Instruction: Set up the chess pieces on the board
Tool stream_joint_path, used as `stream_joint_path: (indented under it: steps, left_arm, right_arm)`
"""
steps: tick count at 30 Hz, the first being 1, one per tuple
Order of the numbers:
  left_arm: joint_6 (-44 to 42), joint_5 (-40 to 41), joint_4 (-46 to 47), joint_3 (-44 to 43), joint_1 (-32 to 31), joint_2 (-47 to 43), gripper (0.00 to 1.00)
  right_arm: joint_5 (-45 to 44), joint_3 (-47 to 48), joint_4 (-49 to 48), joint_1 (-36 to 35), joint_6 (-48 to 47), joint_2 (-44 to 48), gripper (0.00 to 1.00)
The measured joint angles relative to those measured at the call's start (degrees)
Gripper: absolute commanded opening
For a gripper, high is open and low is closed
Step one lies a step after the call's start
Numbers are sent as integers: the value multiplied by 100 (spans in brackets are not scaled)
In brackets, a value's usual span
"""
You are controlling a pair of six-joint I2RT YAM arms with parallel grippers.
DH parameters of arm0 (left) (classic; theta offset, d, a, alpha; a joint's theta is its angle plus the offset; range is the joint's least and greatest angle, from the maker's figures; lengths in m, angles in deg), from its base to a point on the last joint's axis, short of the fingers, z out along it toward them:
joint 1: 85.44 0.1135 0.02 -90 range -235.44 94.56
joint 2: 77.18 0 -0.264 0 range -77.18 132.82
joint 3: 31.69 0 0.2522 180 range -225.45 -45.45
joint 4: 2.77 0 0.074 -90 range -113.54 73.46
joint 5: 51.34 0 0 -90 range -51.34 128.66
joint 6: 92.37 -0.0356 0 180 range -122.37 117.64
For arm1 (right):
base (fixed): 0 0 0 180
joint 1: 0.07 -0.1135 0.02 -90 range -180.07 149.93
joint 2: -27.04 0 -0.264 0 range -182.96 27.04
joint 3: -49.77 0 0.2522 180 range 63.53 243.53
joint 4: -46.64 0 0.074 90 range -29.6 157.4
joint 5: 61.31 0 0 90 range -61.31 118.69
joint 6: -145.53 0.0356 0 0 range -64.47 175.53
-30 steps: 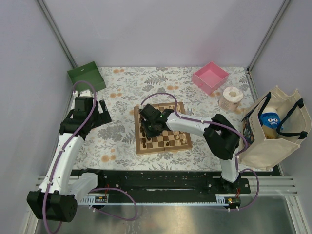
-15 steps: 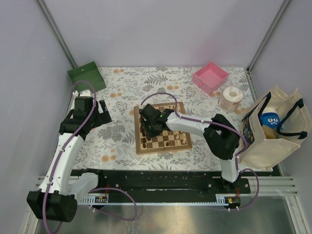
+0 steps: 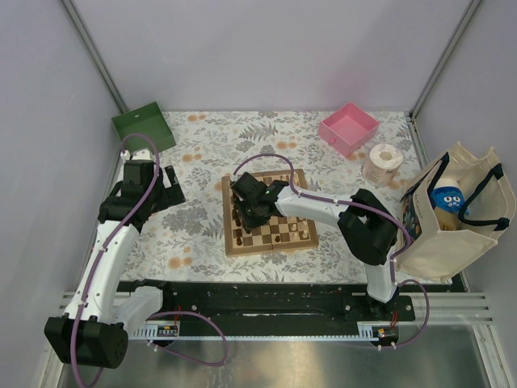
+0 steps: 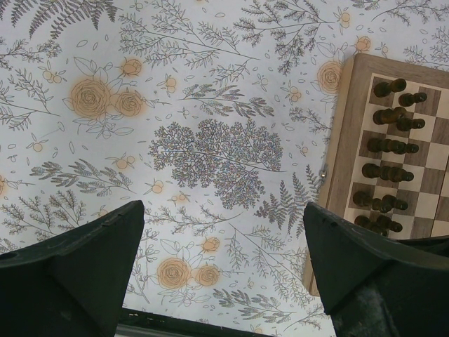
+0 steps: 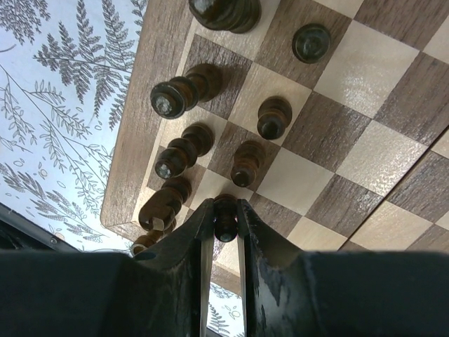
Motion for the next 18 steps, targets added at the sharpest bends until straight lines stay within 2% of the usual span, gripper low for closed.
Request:
stream_joint_path:
  steps: [8, 18]
  left_arm:
    - [-2, -2, 0, 0, 0, 0, 99]
    - [0, -2, 0, 0, 0, 0, 99]
  right_arm:
    - [0, 4, 81, 0, -28, 7, 27]
    - [-2, 22, 103, 0, -26, 7, 36]
